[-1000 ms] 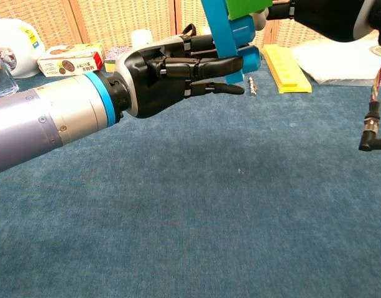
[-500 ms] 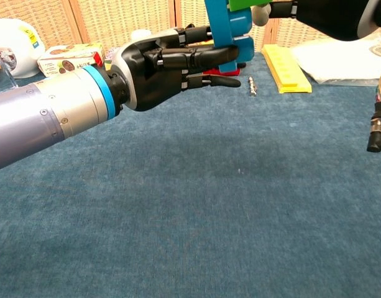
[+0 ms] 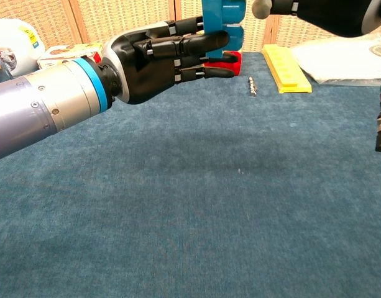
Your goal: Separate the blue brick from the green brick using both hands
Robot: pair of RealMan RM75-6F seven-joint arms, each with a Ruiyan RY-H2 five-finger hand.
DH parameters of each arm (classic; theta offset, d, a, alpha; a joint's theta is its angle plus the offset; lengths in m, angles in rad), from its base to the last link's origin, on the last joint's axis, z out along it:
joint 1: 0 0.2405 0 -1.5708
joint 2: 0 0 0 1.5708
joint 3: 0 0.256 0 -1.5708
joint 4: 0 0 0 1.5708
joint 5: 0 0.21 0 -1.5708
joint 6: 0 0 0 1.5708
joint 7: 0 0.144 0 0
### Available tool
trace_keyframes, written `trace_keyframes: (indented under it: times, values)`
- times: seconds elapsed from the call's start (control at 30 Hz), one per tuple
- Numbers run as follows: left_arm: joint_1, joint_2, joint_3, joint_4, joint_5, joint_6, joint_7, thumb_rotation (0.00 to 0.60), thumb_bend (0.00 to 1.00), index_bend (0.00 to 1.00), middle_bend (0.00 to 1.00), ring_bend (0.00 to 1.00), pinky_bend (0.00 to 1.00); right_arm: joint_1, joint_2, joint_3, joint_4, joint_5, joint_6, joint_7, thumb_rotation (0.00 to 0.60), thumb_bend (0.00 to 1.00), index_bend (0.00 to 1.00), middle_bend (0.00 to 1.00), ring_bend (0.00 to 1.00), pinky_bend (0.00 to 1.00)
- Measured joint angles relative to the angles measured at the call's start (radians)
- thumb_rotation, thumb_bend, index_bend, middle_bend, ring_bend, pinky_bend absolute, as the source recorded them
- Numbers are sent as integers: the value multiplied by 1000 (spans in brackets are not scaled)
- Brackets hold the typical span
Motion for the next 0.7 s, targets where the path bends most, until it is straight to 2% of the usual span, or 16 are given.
trace_keyframes:
  times: [0.2,0.7]
  values:
    - [-1,3,0,1,13,0,-42,600,410,744,566,376,301,-1,31,16,-20,24,-60,92,600,107,750,675,703,650]
    - [5,21,10,15,38,22,-95,600,407,757,573,386,301,-10,54,50,5,34,-75,143,600,107,750,675,703,650]
